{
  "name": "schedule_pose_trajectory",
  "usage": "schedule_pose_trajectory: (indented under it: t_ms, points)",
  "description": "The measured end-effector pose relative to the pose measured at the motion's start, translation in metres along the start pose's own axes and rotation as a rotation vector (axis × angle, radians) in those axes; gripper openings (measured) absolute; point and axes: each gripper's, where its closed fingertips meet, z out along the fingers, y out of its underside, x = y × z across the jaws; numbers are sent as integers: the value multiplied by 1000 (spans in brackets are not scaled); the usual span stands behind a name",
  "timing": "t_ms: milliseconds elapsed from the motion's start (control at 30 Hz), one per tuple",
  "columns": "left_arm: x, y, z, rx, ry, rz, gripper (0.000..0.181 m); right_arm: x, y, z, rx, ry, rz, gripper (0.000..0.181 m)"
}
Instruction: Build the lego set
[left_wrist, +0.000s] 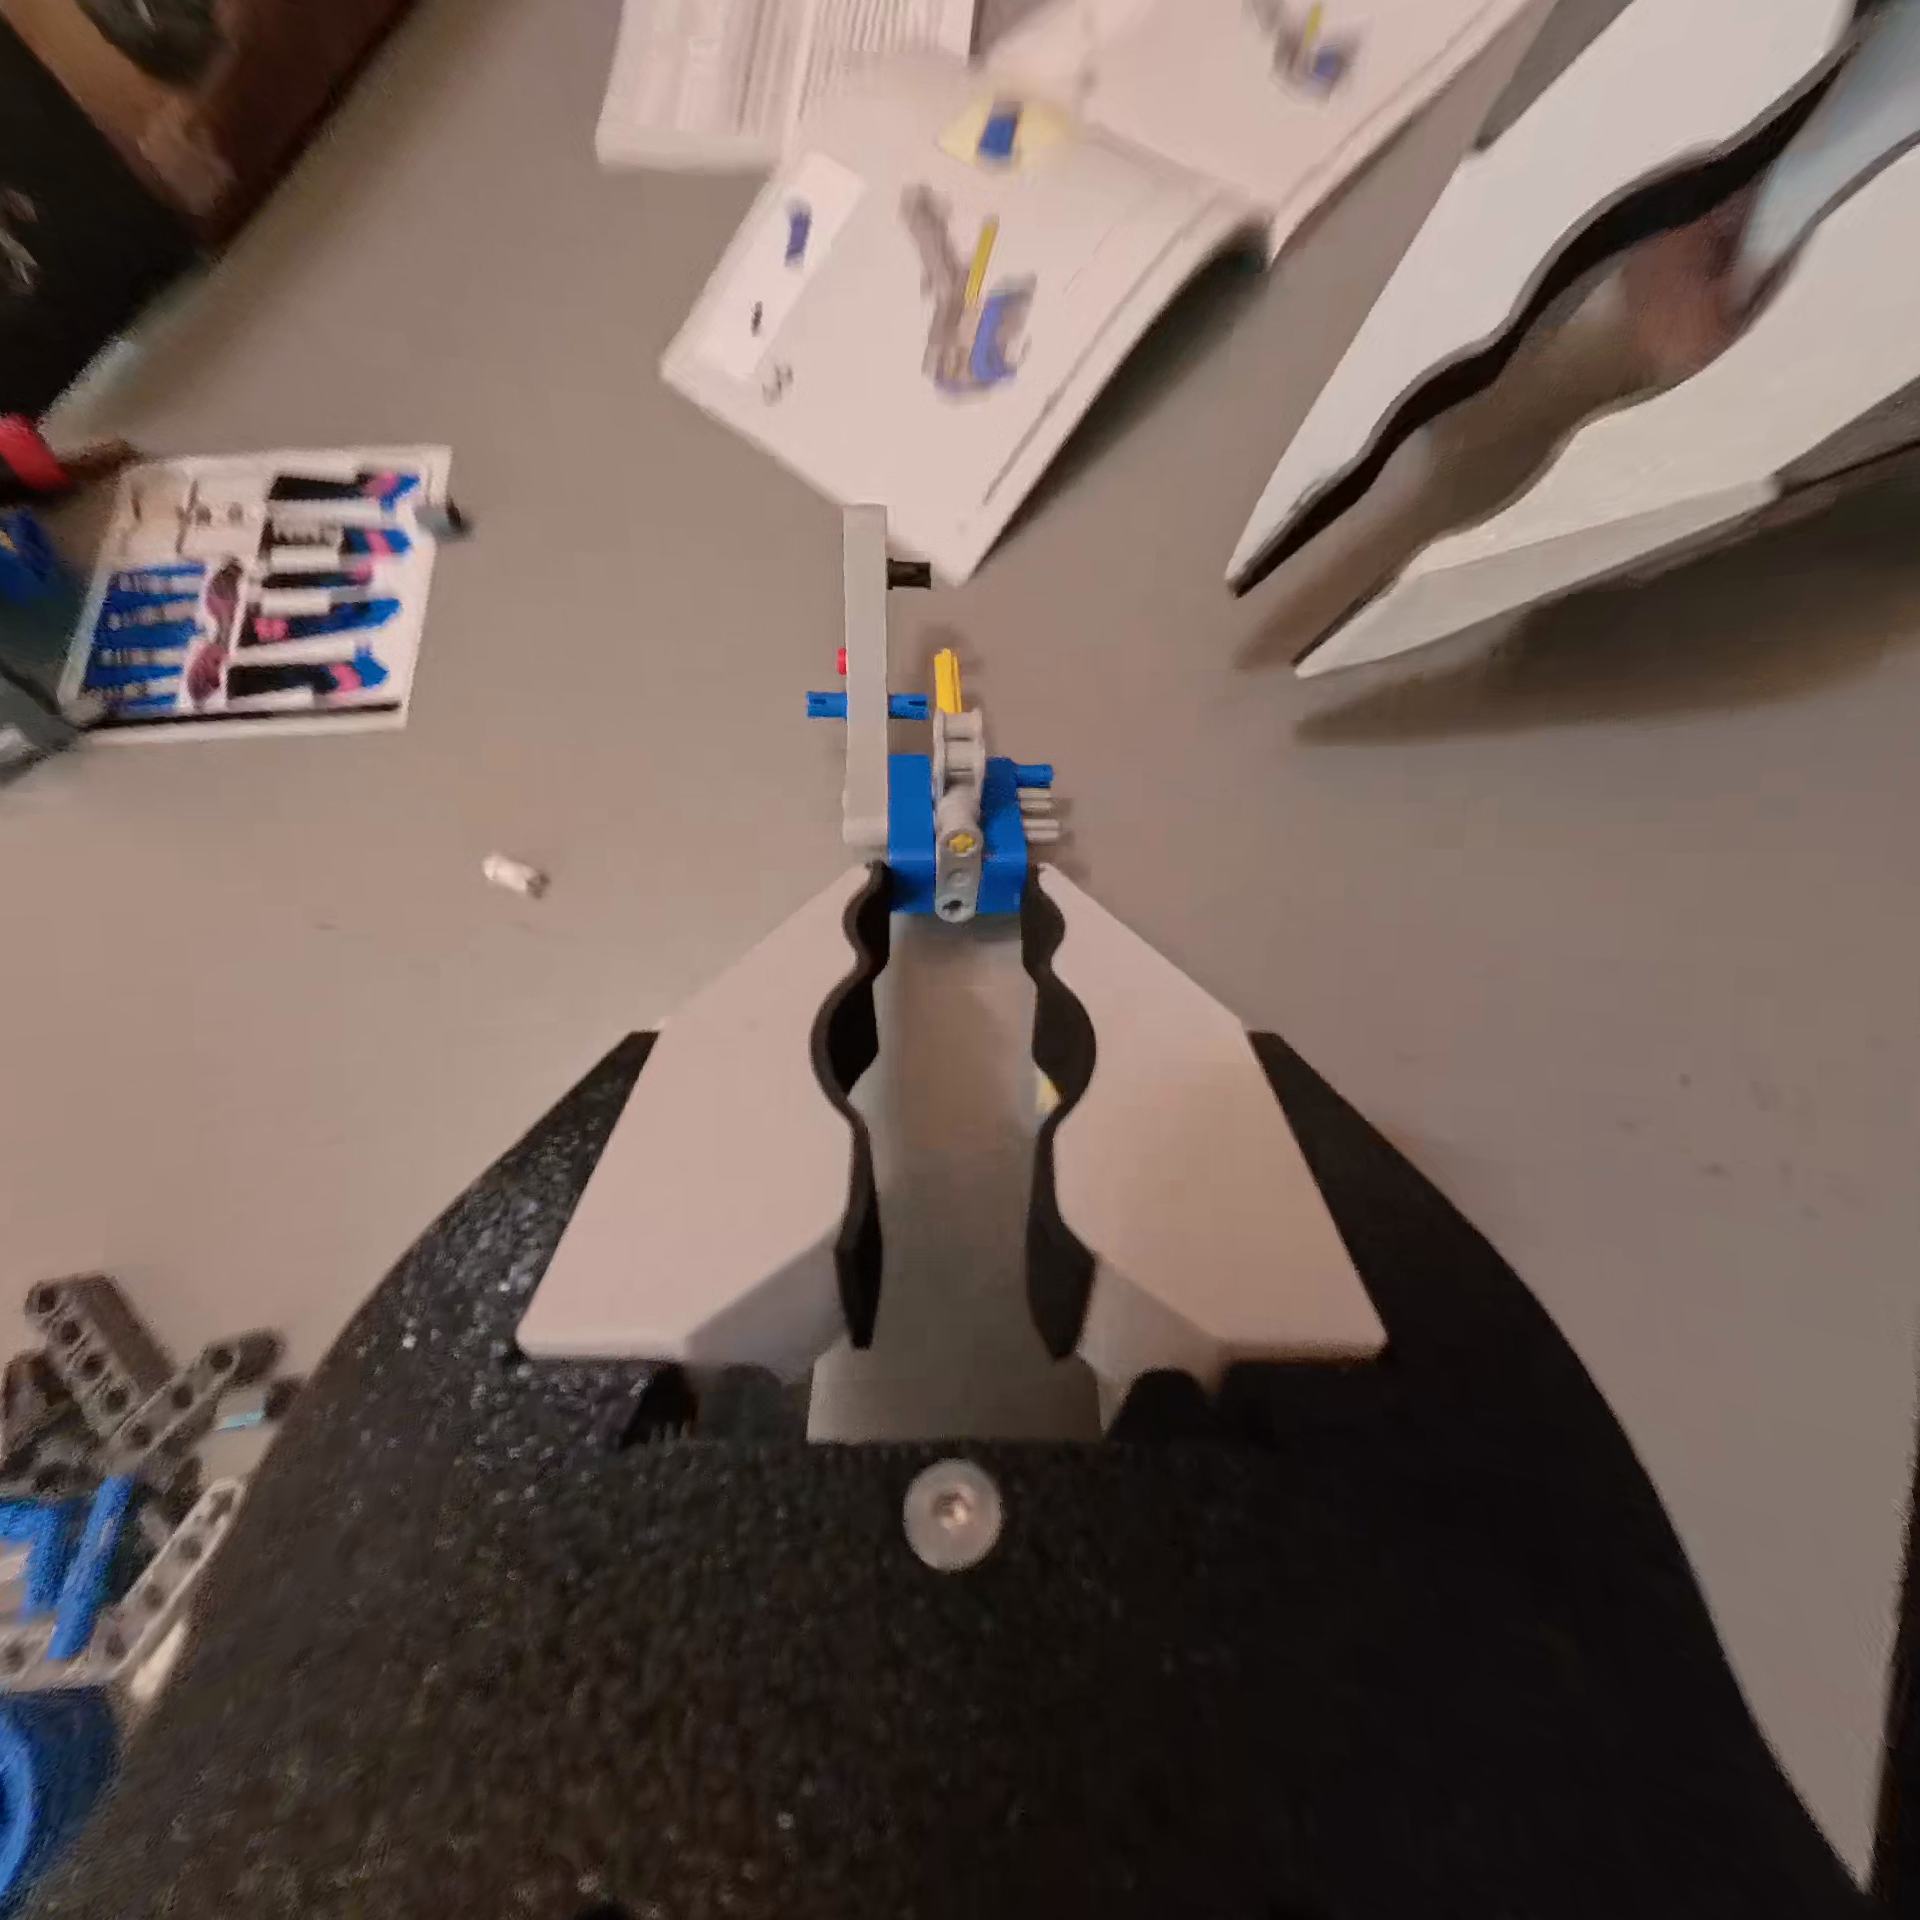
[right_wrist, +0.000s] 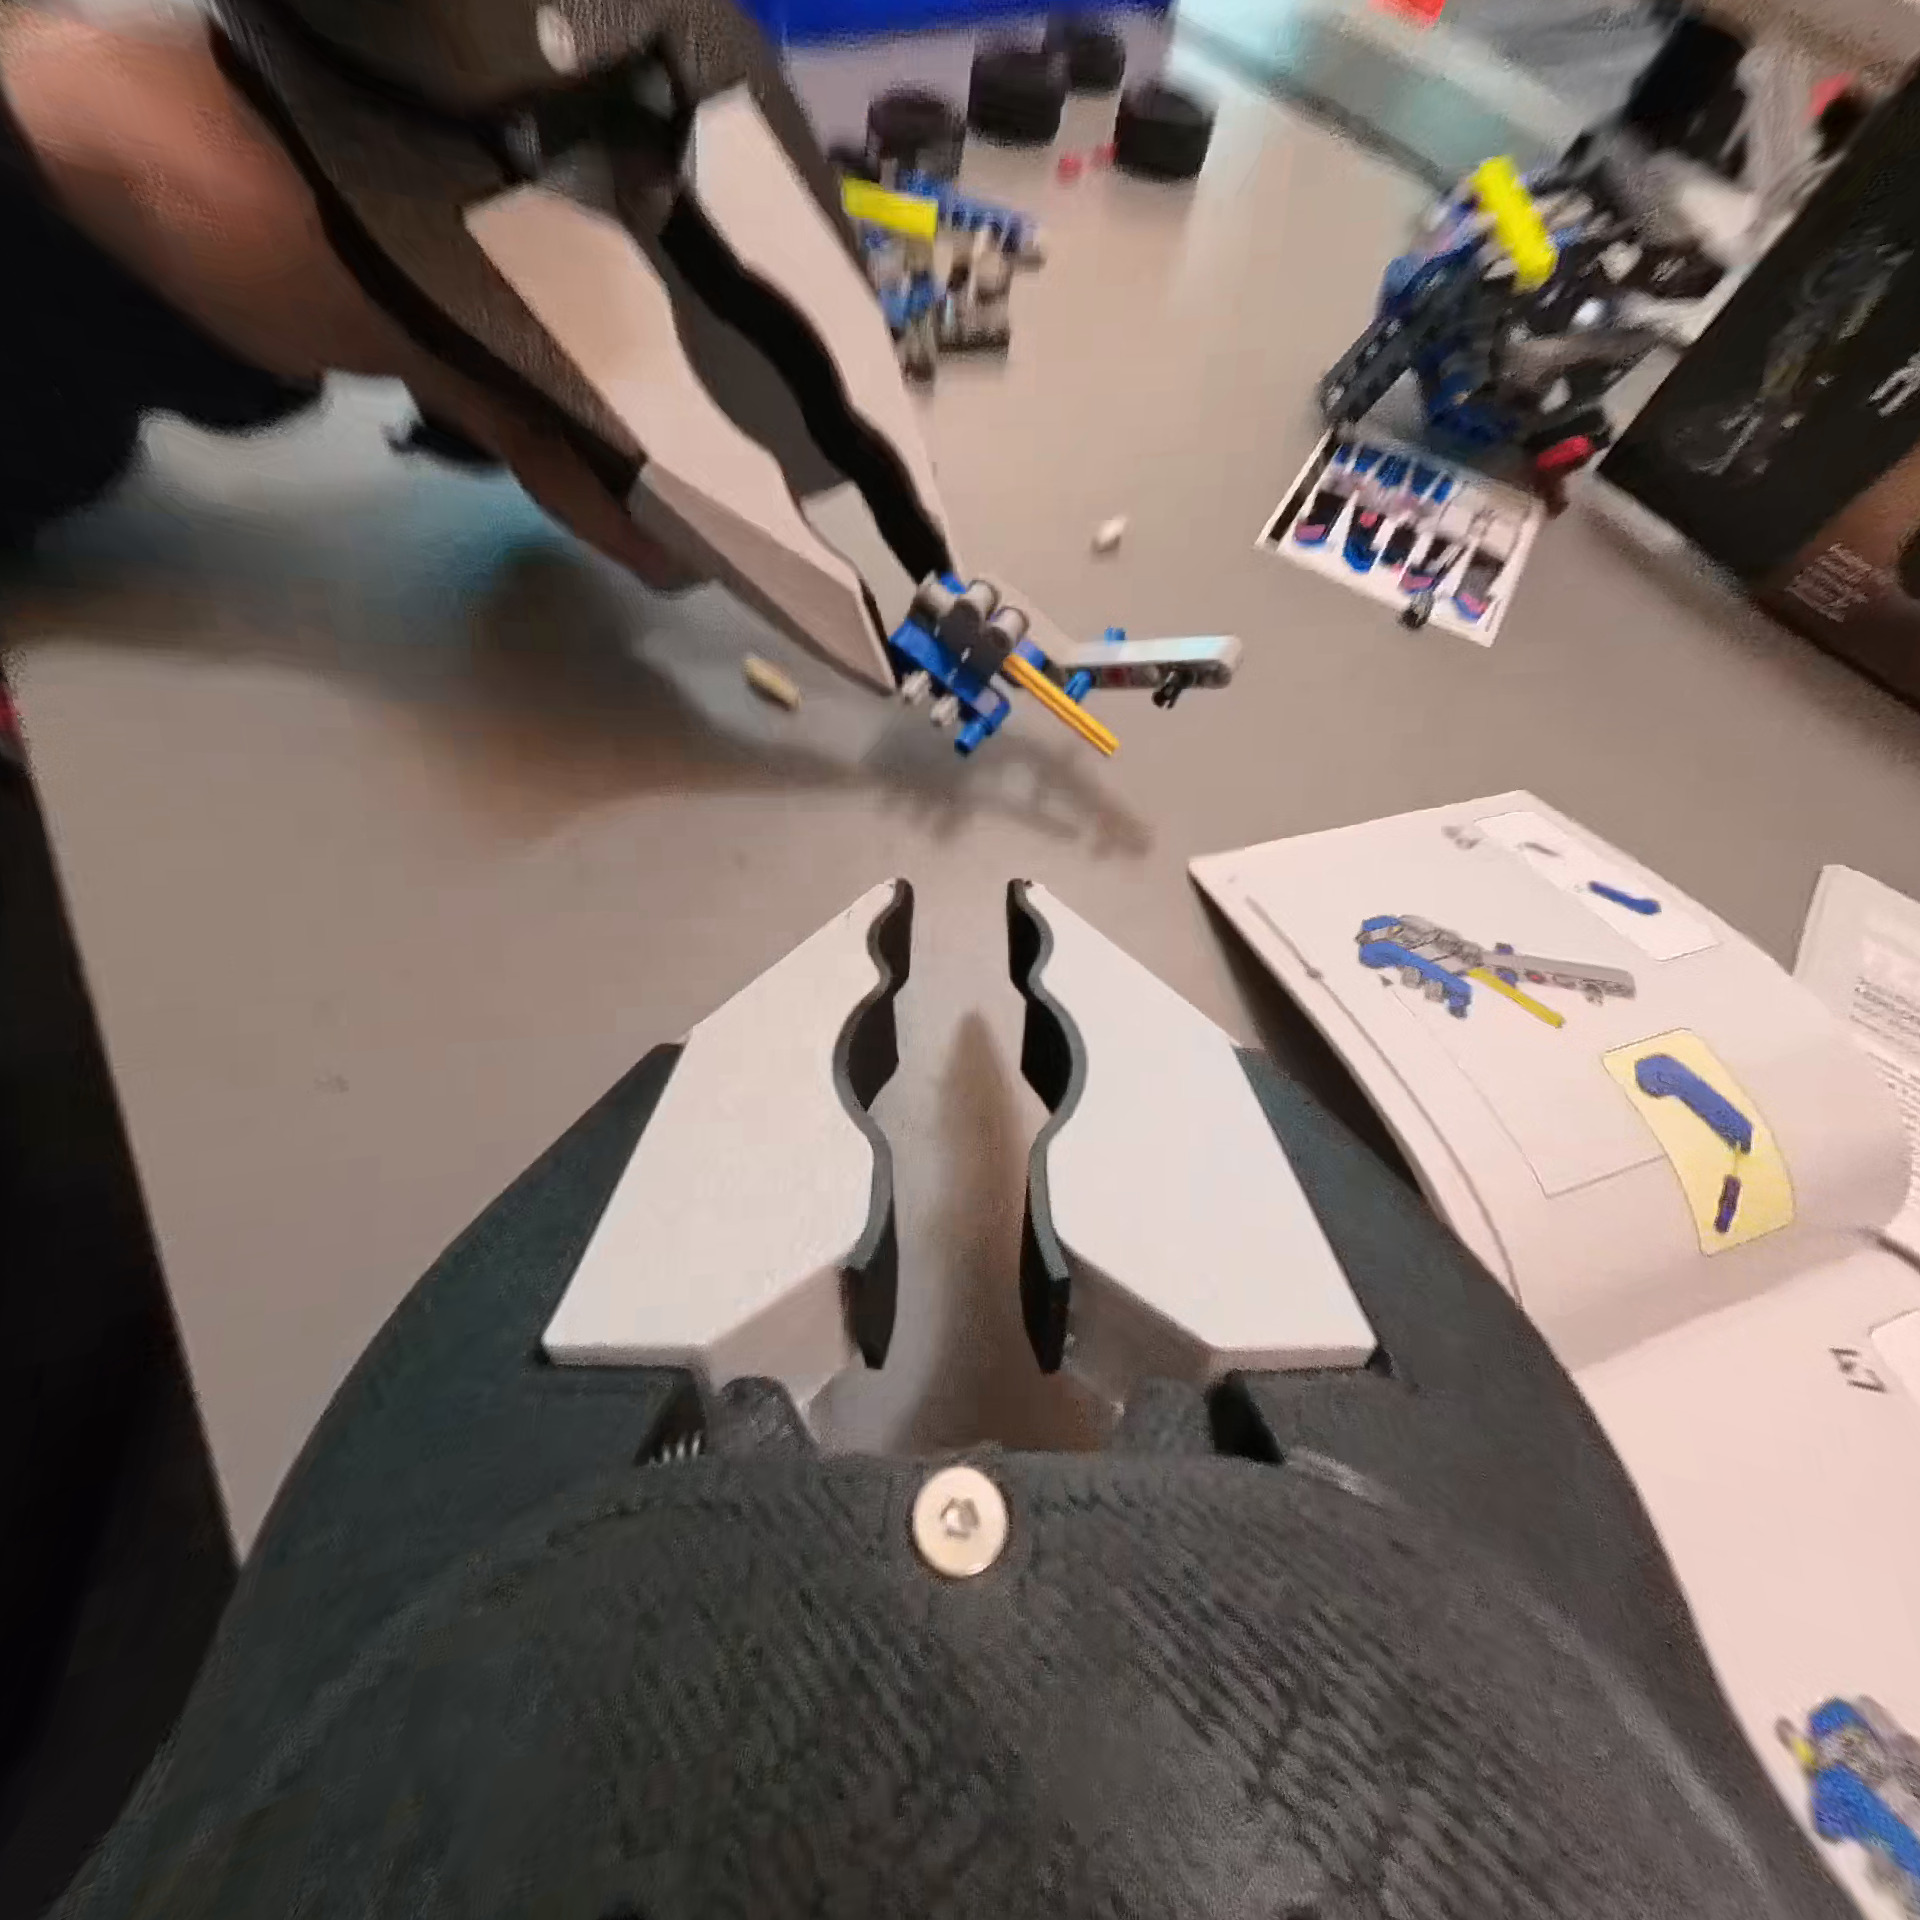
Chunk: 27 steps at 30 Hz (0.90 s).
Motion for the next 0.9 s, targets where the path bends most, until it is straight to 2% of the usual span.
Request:
schedule_pose_trajectory:
  t_ms: [133, 233, 400, 467, 600, 767, 900]
  points:
    - [22, -48, -14, 266, 243, -188, 22, 8, -38, -20, 287, -79, 188, 30]
    - [41, -81, -28, 446, 447, -262, 22, 16, -50, -30, 414, -160, 324, 40]
    - [60, -109, -38, 578, 649, -347, 22, 5, -76, -60, 649, -387, 420, 38]
    - [64, -115, -38, 602, 704, -380, 22, 12, -83, -68, 739, -404, 480, 35]
    - [70, -122, -36, 623, 734, -391, 22, 19, -84, -74, 819, -434, 566, 30]
    - [72, -129, -28, 630, 690, -374, 22, 15, -78, -70, 807, -417, 564, 31]
    - [70, -135, -21, 638, 624, -357, 22, 26, -78, -78, 889, -387, 604, 32]
